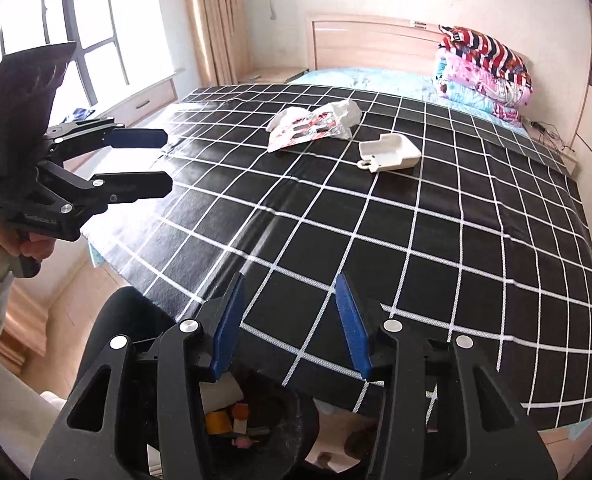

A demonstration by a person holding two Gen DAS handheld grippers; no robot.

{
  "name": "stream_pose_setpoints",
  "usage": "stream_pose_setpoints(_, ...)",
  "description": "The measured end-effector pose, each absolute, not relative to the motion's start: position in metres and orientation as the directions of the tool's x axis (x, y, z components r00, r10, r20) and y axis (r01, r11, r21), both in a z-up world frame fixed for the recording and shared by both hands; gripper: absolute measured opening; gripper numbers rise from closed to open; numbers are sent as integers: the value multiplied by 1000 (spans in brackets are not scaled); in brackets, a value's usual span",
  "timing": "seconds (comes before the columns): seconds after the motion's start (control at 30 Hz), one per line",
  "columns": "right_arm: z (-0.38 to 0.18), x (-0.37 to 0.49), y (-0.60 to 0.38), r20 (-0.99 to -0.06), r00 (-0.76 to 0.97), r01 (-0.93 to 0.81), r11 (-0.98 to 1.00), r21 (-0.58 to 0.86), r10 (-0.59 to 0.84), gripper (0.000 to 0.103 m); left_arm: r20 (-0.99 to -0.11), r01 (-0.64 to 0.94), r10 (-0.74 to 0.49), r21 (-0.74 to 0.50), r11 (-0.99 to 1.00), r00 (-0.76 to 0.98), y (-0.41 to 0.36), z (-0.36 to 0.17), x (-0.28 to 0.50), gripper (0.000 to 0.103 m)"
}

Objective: Collect trash
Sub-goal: 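Move both open tools back over the bed toward the remaining trash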

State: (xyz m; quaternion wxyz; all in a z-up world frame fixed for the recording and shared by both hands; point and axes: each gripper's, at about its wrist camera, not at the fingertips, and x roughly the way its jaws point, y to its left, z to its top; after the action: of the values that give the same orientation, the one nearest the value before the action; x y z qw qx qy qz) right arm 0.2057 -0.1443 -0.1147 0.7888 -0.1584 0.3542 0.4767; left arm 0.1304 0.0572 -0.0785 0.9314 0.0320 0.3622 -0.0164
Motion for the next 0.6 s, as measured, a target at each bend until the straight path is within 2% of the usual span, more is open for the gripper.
stream_pose_setpoints(0.13,-109,225,-140,-693,316,-851,516,94,648,51,-674,73,-6,71,995,739,66,-78,148,74)
stream_pose_setpoints(0.6,-113,304,-108,-693,387,-795,601,83,608,51,-709,95,-5,87,992,706,100,-98,215,74)
